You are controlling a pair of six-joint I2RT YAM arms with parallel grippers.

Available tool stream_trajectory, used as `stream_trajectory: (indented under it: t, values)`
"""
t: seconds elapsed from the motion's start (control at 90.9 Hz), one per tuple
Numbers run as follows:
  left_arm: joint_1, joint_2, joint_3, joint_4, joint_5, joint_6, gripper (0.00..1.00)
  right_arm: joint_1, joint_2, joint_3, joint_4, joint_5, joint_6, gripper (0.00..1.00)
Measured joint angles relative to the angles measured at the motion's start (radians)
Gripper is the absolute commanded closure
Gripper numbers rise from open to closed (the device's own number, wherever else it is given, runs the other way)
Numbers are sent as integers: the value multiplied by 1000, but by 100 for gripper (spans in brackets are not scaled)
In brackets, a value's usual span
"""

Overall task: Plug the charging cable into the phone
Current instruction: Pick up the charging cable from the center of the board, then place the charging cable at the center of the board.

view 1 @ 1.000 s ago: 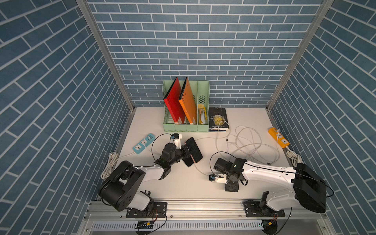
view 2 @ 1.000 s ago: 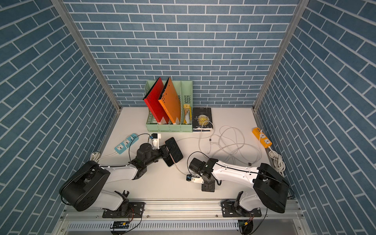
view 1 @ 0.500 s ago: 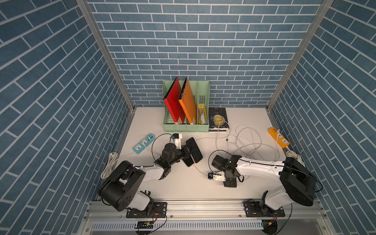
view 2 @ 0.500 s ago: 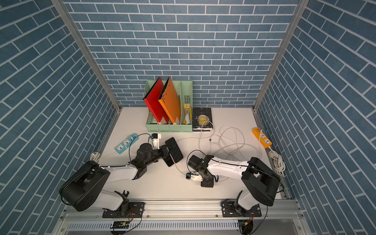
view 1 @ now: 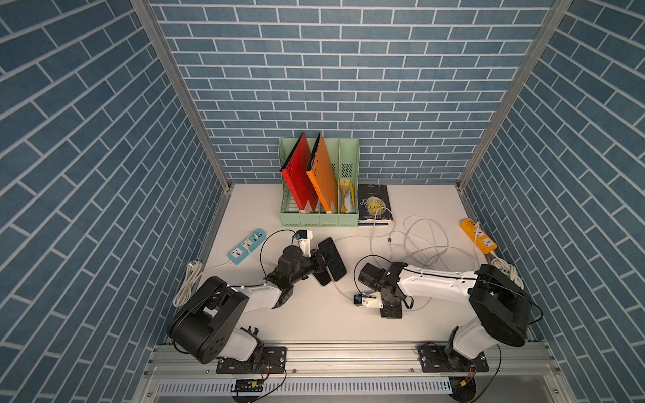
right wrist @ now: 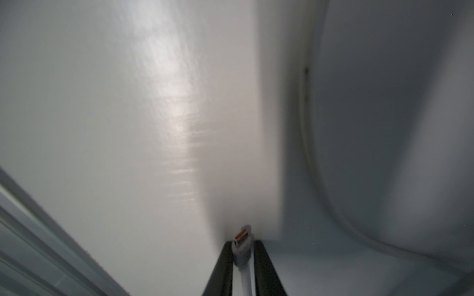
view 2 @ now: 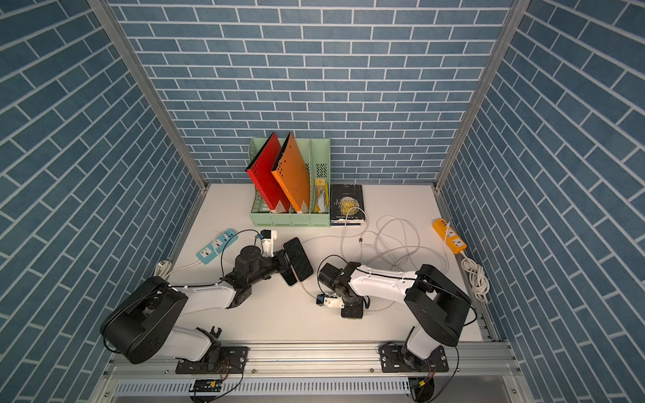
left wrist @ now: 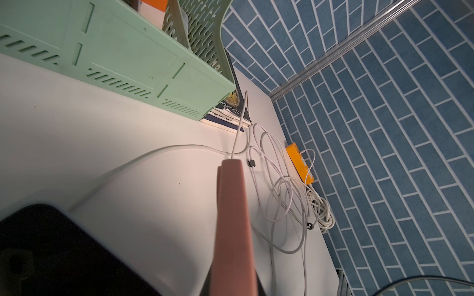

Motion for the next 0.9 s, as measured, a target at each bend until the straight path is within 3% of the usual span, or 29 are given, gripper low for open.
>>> stream_trajectory:
  t: [0.132,0.209,0.451,0.748,0.902]
  values:
    - [4,-26,-4,-3,-6,3,100,0,11,21,47,-44,3,92]
    - [12,-52,-15,-4,-13,3,100,-1,5,21,108,-101,8,100]
    - [47,-144,-64,-20,-60,6,100,-1,-30,58,251,-179,41,100]
    - [79,-232,-105,-81,-138,13,100,-57,-42,149,452,-100,166,100]
    - [85,-243,-105,-114,-171,27,100,-149,61,183,497,-46,238,100]
